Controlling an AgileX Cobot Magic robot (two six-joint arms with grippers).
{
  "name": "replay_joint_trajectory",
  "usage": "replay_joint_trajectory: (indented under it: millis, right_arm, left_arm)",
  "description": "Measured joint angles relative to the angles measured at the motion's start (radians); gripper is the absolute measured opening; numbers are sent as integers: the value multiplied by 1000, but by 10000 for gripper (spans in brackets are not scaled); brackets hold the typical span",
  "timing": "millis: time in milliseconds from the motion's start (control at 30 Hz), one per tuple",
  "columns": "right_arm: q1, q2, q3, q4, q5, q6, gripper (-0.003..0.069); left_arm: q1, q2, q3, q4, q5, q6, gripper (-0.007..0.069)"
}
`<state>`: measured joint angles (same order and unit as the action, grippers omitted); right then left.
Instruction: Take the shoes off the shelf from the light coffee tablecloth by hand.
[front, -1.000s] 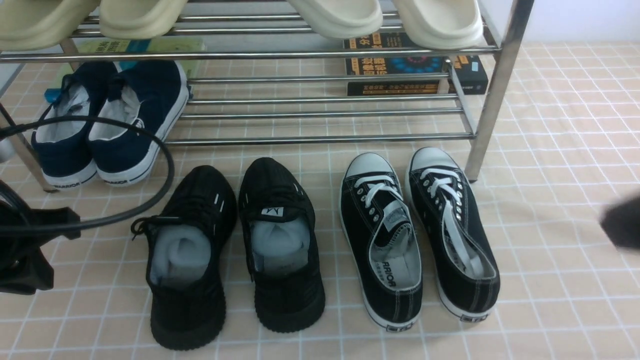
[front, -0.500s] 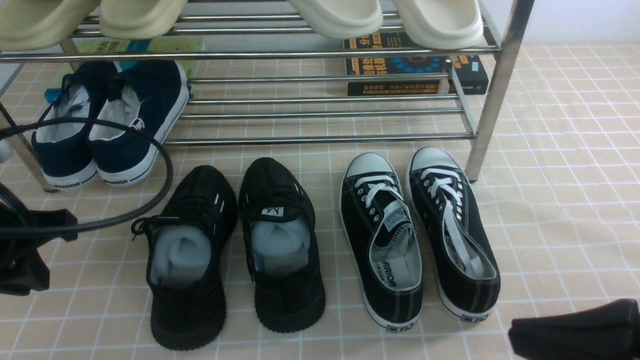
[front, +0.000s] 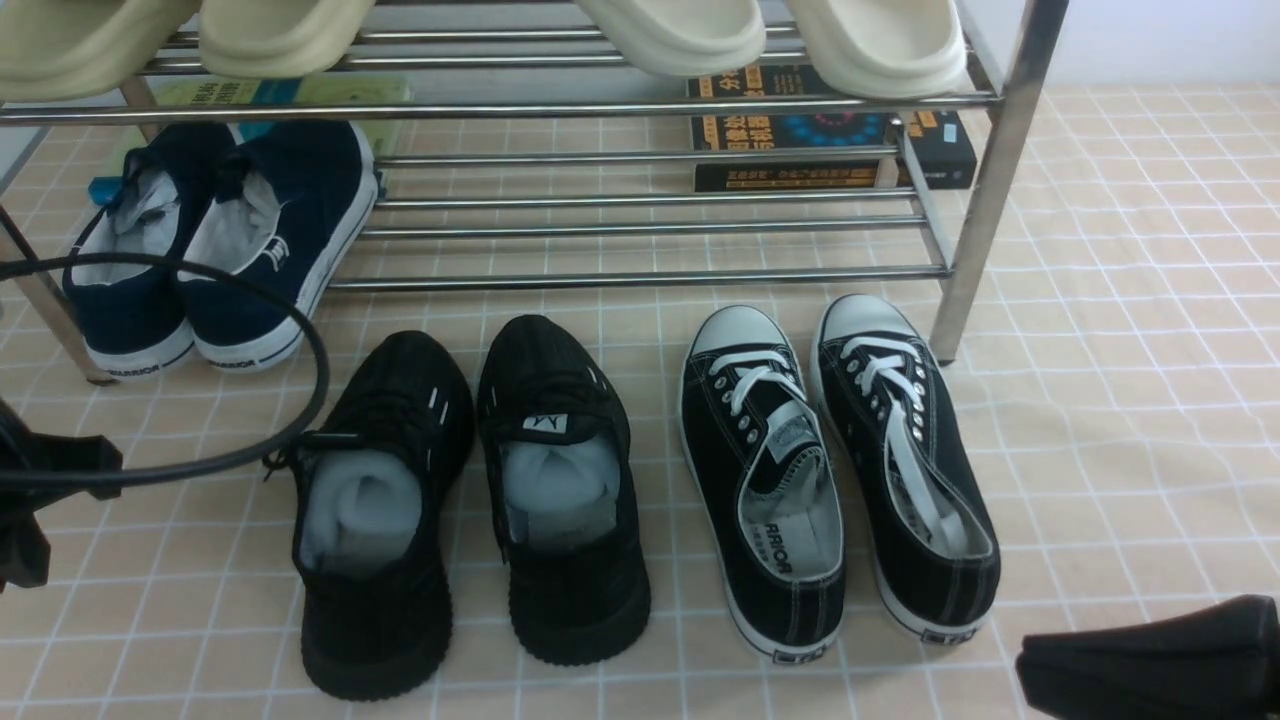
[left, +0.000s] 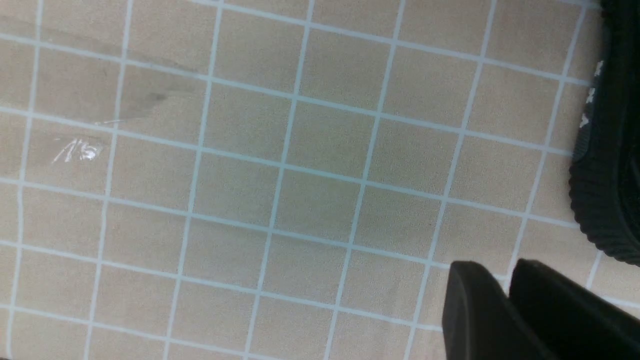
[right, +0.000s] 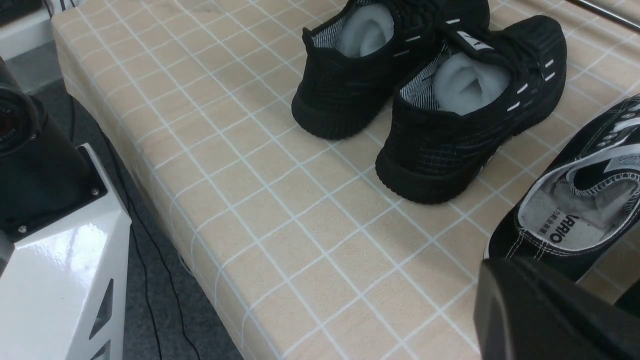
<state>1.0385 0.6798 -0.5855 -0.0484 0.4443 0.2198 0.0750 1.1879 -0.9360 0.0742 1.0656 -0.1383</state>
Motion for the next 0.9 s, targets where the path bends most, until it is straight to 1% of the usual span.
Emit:
replay_joint_trajectory:
  millis: [267,367,433,467,500,567,600,667,700,733,767,833,867,900]
  right_arm:
    - [0,0,0,1,0,0,-15]
    - [-1,-11,0,26,0,0,-13]
    - [-9,-15,0,39,-1,0,-13]
    - [-37,-27,0,48,0,-1,-11]
    - [-42,-32,0,48,0,-1,-10]
    - [-154,-68,19,48,-16,-1,-10]
    - [-196,-91,32,48,-24,-1,-10]
    - [-314,-149,80,48,-47,-1,-10]
    - [-363,-179,104,48,-58,-1,-10]
    - [-389,-187,116,48,-61,-1,-10]
    - [-489,-268,171,48,-84,-1,-8]
    - [-612,-357,243,48,-96,-1,-8]
    - [-624,-377,250,48,-96,-1,-8]
    - [-705,-445,300,48,-97,-1,-7]
  left_arm:
    - [0,0,0,30,0,0,141]
    - [0,0,0,33,1,0,137]
    - [0,0,0,33,1,0,137]
    - [0,0,0,34,1,0,137]
    - [0,0,0,35,1,0,137]
    - [0,0,0,35,1,0,125]
    - [0,0,0,35,2,0,110]
    - [0,0,0,35,8,0,65]
    - [0,0,0,35,10,0,44]
    - [0,0,0,35,11,0,39]
    - [0,0,0,35,12,0,8]
    - [0,0,0,35,15,0,1]
    - [0,0,0,35,17,0,1]
    - [0,0,0,35,17,0,1]
